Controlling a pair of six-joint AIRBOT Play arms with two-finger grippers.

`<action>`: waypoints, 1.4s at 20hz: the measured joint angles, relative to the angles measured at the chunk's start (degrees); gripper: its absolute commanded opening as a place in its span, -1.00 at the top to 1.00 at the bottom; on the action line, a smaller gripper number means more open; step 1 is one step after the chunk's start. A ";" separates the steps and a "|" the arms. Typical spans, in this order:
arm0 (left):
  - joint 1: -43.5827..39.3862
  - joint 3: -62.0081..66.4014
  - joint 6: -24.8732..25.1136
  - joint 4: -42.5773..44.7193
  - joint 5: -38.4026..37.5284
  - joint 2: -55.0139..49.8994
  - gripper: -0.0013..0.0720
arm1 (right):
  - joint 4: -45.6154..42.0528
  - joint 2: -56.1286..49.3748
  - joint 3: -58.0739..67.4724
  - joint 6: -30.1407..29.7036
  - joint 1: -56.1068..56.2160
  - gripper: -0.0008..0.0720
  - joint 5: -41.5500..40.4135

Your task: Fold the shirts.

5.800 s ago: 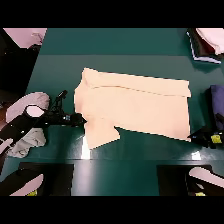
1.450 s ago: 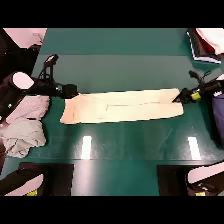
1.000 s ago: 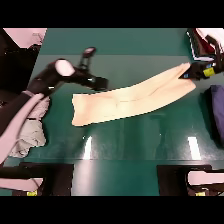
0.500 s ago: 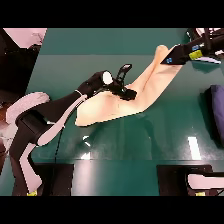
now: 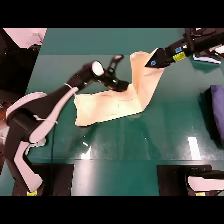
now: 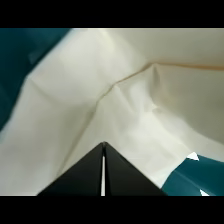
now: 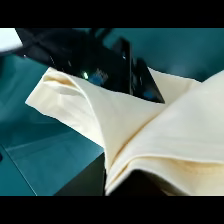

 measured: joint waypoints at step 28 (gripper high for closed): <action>24.90 -4.92 2.38 14.82 -17.79 31.21 0.88 | -10.14 -10.91 -10.14 -1.57 3.17 -0.84 -7.74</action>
